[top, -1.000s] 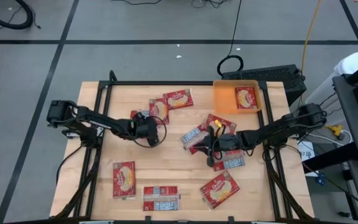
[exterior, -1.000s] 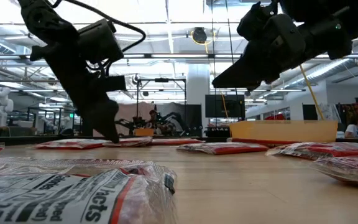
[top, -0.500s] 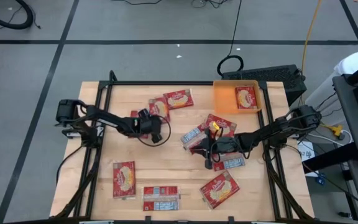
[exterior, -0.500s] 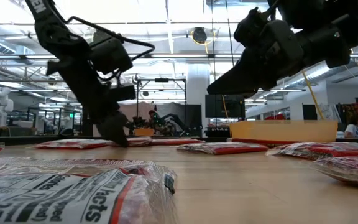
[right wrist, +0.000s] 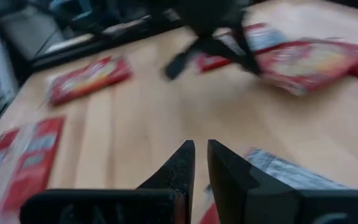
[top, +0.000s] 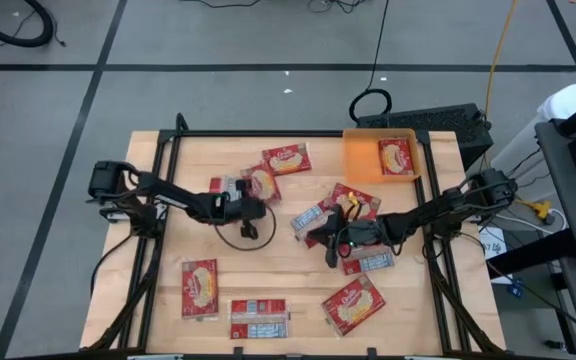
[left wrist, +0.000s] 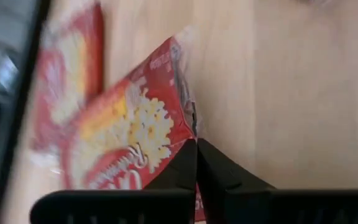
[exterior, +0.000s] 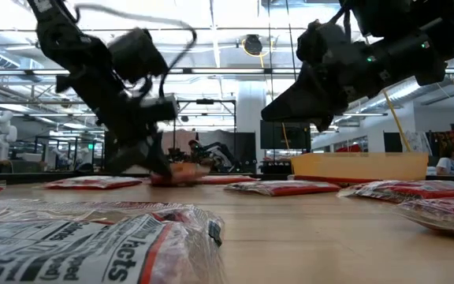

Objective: Sort popcorn bags into baskets
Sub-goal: Put the red popcorn bag into the orange bin

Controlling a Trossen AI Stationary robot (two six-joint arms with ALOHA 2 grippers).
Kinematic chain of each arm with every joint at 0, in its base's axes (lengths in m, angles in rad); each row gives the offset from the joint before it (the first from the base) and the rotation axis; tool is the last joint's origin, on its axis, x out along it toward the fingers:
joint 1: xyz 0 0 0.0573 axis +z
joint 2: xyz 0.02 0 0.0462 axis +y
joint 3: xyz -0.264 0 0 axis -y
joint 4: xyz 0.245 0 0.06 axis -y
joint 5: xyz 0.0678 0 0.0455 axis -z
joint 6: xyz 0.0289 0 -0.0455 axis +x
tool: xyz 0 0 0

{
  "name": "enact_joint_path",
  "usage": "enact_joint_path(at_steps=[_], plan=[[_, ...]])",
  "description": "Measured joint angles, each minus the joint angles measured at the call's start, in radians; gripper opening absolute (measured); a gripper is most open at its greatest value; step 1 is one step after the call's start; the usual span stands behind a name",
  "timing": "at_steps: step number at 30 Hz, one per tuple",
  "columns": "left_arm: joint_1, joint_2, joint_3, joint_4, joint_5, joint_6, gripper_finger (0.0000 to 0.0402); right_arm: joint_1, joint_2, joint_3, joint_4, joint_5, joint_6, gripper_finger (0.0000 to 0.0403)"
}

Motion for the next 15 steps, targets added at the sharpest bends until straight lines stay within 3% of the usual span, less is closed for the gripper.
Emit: enact_joint_path(at_steps=[5,10,15], plan=[[-0.101,-0.068,0.000,0.012,-0.046,0.185,0.0004,-0.038,0.000,0.024,-0.025,0.011,0.116,0.0039],[-0.224,-0.116,0.003,0.024,-0.049,0.379,0.0004,-0.099,0.000,0.104,-0.138,-0.110,0.145,0.0039],[-0.350,-0.124,0.002,0.022,-0.049,0.576,0.0003,-0.155,0.000,0.131,-0.134,-0.310,0.192,0.0048]])
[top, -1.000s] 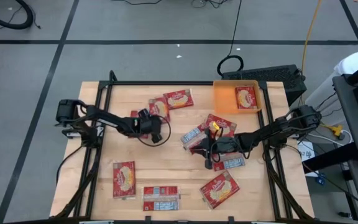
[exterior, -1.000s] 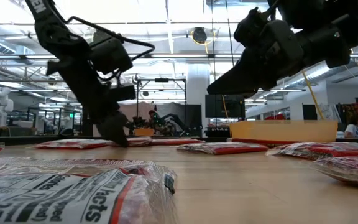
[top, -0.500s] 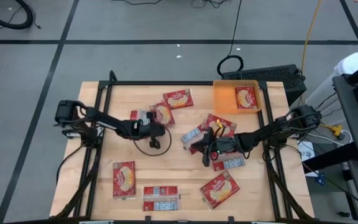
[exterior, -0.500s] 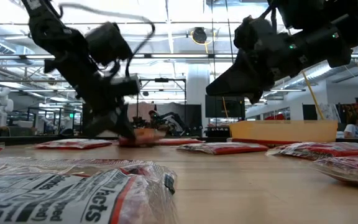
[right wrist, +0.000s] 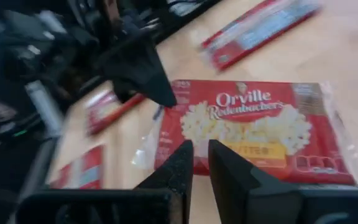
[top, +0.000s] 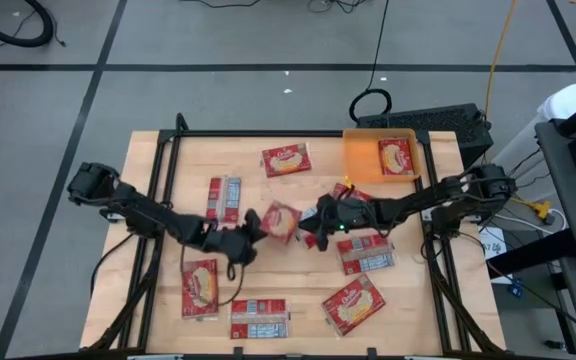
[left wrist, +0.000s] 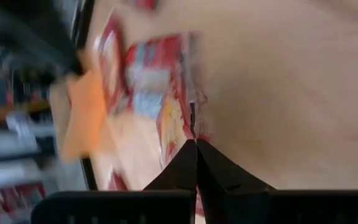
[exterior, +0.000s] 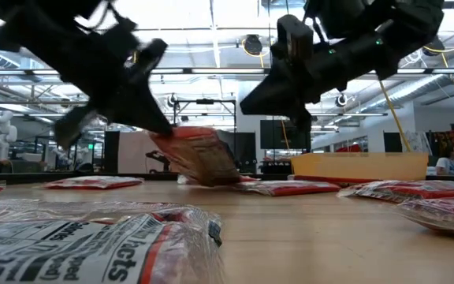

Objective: Sort popcorn bags into baskets
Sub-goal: Put the red popcorn bag into the orange bin

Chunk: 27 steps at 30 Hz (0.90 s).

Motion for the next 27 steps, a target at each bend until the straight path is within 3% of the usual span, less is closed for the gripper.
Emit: enact_joint_path(at_steps=[4,9,13,17,20,24,27], plan=[[-0.071,0.000,0.000,0.010,-0.004,0.067,0.0003,-0.016,0.000,0.005,-0.002,-0.061,-0.013,0.0085],[-0.120,-0.007,0.000,0.039,-0.016,0.117,0.0004,-0.054,0.000,0.016,-0.047,-0.144,0.036,0.0161],[-0.121,-0.011,0.000,0.099,-0.071,0.120,0.0002,-0.021,0.000,0.045,-0.045,-0.157,-0.136,0.0226],[-0.115,-0.059,0.002,0.149,-0.103,0.107,0.0003,0.069,0.000,0.049,-0.057,-0.056,-0.377,0.0270],[-0.106,-0.107,0.000,0.136,-0.127,0.063,0.0002,0.141,0.000,0.049,-0.082,0.093,-0.493,0.0285],[-0.091,-0.161,0.000,0.140,-0.128,0.012,0.0002,0.208,0.004,0.048,-0.056,0.273,-0.556,0.0288],[-0.076,-0.172,0.000,0.148,-0.126,-0.035,0.0002,0.221,0.037,0.049,0.047,0.287,-0.561,0.0288]])
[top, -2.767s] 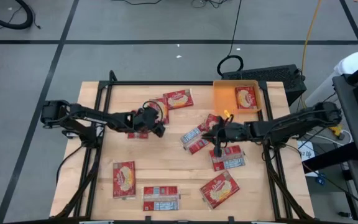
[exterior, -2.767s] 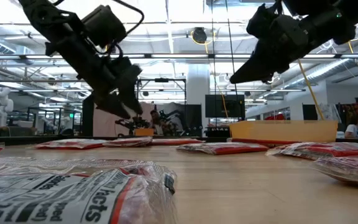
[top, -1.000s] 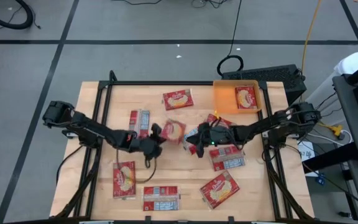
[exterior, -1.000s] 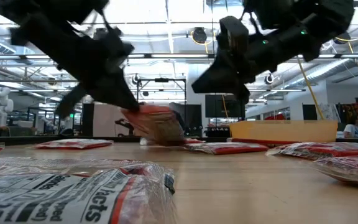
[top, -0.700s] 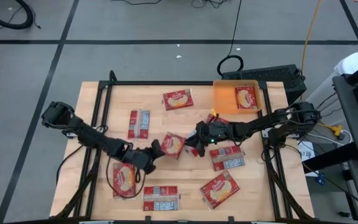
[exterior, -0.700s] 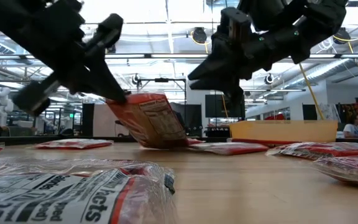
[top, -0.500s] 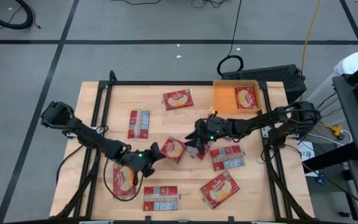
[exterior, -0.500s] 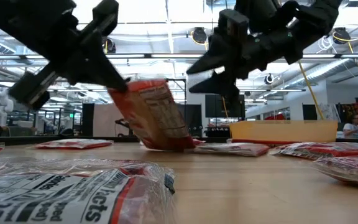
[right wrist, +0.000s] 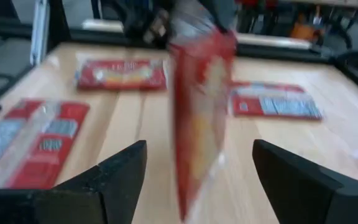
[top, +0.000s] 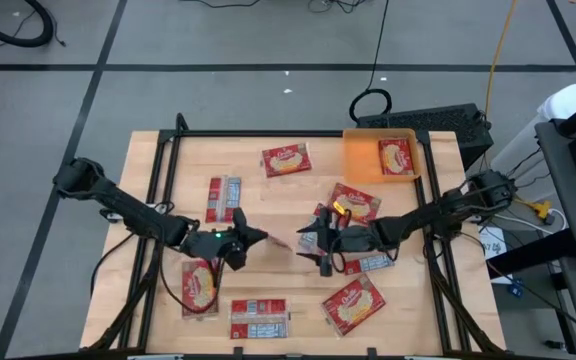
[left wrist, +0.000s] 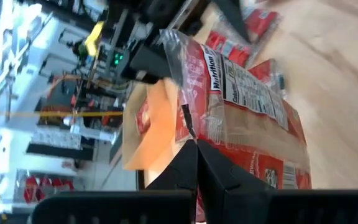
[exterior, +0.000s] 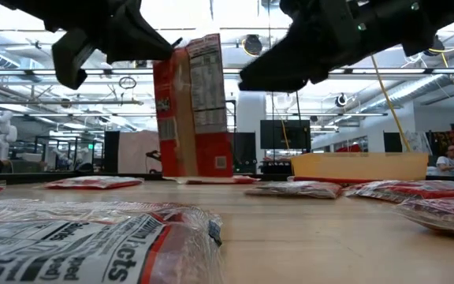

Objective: Sort popcorn bags into baskets
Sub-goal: Put the red popcorn bag into the orange bin

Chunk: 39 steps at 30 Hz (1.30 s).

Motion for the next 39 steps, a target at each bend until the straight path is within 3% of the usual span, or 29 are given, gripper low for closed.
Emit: enact_joint_path(at_steps=[4,10,15,20,22,26,31,35,39], plan=[[0.017,0.001,0.000,-0.001,0.001,-0.079,0.0002,0.003,0.109,0.021,0.163,0.011,0.005,0.0288],[0.027,0.001,0.000,-0.012,0.001,-0.145,0.0002,-0.002,0.256,0.126,0.182,0.212,-0.015,0.0265],[0.032,0.001,0.000,-0.012,0.003,-0.196,0.0008,-0.008,0.285,0.151,0.184,0.284,-0.017,0.0169],[0.038,0.001,0.000,-0.001,-0.002,-0.297,0.0024,-0.012,0.285,0.151,0.172,0.286,-0.012,0.0044],[0.038,0.001,0.000,0.002,-0.020,-0.331,0.0037,-0.011,0.284,0.150,0.158,0.286,-0.021,0.0014],[0.024,0.000,0.001,-0.003,-0.127,-0.383,0.0088,-0.014,0.235,0.149,0.095,0.286,-0.038,0.0027],[-0.003,-0.026,0.002,-0.050,-0.313,-0.476,0.0158,-0.019,0.081,0.117,-0.050,0.275,-0.043,0.0027],[-0.009,-0.055,0.002,-0.112,-0.325,-0.623,0.0191,-0.037,-0.058,0.036,-0.076,0.159,0.000,0.0008],[-0.018,-0.051,0.001,-0.128,-0.301,-0.687,0.0198,-0.078,-0.160,-0.061,-0.027,0.018,0.172,0.0008]])
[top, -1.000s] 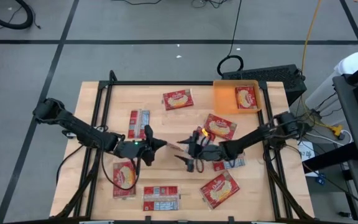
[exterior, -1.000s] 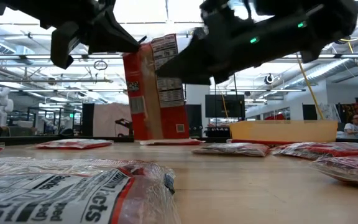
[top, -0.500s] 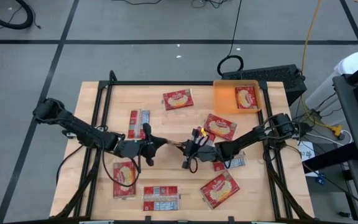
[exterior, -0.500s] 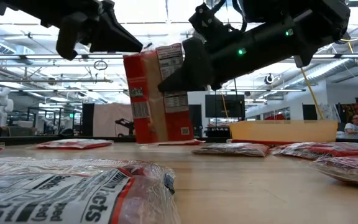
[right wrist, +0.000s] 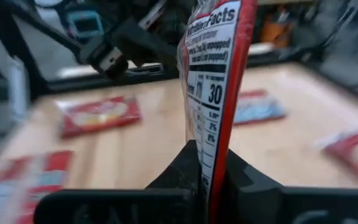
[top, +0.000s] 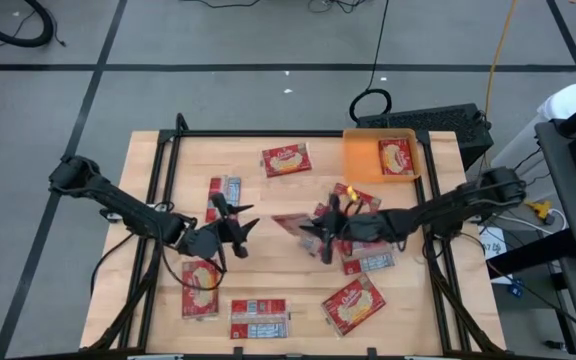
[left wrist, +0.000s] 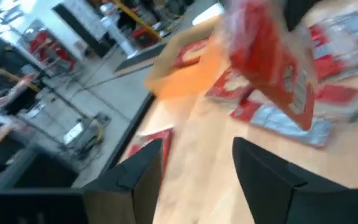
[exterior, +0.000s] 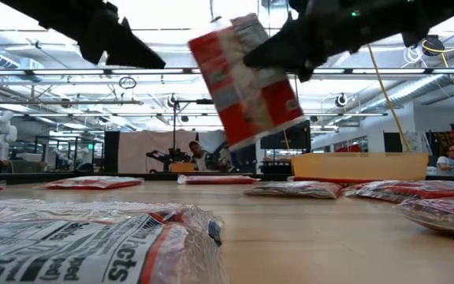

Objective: Sort popcorn bags into baskets
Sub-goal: Put the red popcorn bag into the orange bin

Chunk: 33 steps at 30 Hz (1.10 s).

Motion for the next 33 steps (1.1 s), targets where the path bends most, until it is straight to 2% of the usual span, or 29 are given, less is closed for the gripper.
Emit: enact_joint_path(at_steps=[3,7,10,14,18,22,27,31,33], plan=[[-0.025,0.031,0.001,0.036,0.071,0.116,0.0189,-0.065,-0.041,-0.055,0.006,-0.140,0.166,0.0011],[-0.063,0.067,0.003,0.162,0.103,0.398,0.0185,-0.174,-0.051,-0.077,0.003,-0.439,0.344,0.0010],[-0.078,0.116,-0.001,0.232,0.136,0.647,0.0204,-0.235,-0.052,-0.073,0.008,-0.575,0.403,0.0010],[-0.054,0.184,0.000,0.385,0.132,0.897,0.0253,-0.291,-0.052,-0.071,0.003,-0.698,0.453,0.0010],[-0.027,0.239,0.000,0.522,0.144,1.073,0.0293,-0.308,-0.051,-0.071,-0.016,-0.781,0.490,0.0010],[0.022,0.265,0.004,0.562,0.202,1.180,0.0301,-0.305,-0.051,-0.071,-0.023,-0.824,0.534,0.0010],[0.081,0.310,0.030,0.563,0.294,1.252,0.0276,-0.304,-0.051,-0.071,-0.024,-0.871,0.575,0.0010],[0.109,0.357,0.072,0.565,0.367,1.267,0.0238,-0.308,-0.051,-0.071,-0.024,-0.892,0.578,0.0010],[0.117,0.383,0.090,0.562,0.371,1.286,0.0217,-0.308,-0.051,-0.071,-0.024,-0.893,0.577,0.0010]])
